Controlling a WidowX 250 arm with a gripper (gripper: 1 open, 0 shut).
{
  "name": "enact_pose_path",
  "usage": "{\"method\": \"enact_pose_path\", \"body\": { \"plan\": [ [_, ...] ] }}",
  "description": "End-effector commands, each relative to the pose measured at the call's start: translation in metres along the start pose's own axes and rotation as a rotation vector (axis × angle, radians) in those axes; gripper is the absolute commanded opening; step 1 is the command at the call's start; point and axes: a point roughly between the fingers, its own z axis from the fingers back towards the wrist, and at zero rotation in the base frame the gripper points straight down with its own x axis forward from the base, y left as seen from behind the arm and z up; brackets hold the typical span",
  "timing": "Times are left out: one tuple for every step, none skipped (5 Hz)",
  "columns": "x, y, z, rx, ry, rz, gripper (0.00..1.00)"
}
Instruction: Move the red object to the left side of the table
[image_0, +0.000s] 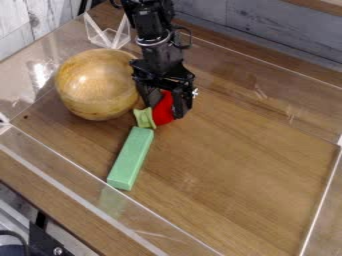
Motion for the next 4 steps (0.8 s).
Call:
{"method": "enact_pose_path", "body": {
  "plan": [
    [0.007, 0.003, 0.005, 0.01, -0.03, -0.014, 0.0],
    [0.007, 0.004, 0.006, 0.01, -0.029, -0.012, 0.0],
    [0.006, 0.005, 0.013, 0.012, -0.031, -0.007, 0.0],
    [0.005, 0.007, 0.02, 0.013, -0.032, -0.002, 0.0]
  ]
}}
